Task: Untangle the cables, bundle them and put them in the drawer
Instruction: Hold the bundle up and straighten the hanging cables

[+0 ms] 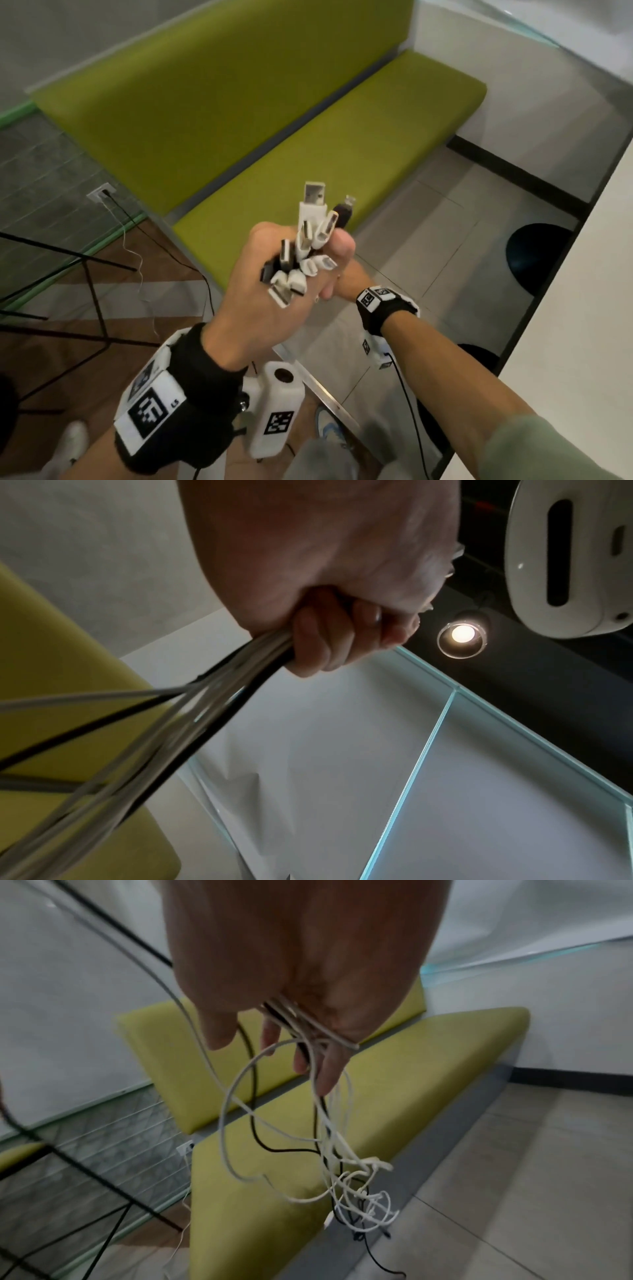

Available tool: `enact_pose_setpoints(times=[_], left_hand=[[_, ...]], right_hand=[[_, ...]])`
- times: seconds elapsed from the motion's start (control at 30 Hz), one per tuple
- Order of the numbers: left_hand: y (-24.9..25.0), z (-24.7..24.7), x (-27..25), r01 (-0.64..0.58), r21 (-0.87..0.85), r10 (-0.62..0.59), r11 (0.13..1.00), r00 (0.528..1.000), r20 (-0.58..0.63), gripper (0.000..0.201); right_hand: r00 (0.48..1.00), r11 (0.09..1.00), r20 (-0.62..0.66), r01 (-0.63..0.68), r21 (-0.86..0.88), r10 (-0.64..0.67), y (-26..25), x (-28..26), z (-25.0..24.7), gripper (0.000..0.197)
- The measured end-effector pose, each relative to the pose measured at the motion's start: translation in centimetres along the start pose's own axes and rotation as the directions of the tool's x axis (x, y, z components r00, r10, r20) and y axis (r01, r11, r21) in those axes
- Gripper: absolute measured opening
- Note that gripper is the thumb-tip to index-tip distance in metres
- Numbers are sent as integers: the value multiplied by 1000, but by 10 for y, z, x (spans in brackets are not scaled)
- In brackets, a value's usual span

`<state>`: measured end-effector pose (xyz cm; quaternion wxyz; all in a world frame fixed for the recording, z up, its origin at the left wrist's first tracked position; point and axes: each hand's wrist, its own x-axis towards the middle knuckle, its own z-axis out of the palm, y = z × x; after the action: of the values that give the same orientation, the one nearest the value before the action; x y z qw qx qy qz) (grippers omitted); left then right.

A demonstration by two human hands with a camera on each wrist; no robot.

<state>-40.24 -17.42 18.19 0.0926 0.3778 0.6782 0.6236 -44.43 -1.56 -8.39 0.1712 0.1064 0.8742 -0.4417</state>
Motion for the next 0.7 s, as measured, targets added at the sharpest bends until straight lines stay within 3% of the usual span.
enact_pose_setpoints(times=[0.13, 0.33, 0.47, 0.6, 0.7], left_hand=[[4, -4, 9, 86, -49, -88, 995, 996, -34, 35], [2, -12, 14, 138, -179, -144, 974, 989, -23, 44], [3, -14, 16, 150, -167, -151, 974, 989, 4, 45], [10, -22, 20, 112, -244, -113, 963, 994, 13, 45], [6, -24, 24, 126, -208, -128, 970, 992, 3, 45]], right_hand=[[997, 997, -21, -75, 13, 75, 7, -2, -4, 57], [998, 993, -22, -51, 108, 53, 25, -12, 7, 77], [981, 974, 105, -176, 142, 162, 47, -22, 16, 103], [928, 944, 173, -322, -71, 330, 87, -39, 14, 119], [890, 887, 114, -414, -203, 442, 110, -53, 7, 118]])
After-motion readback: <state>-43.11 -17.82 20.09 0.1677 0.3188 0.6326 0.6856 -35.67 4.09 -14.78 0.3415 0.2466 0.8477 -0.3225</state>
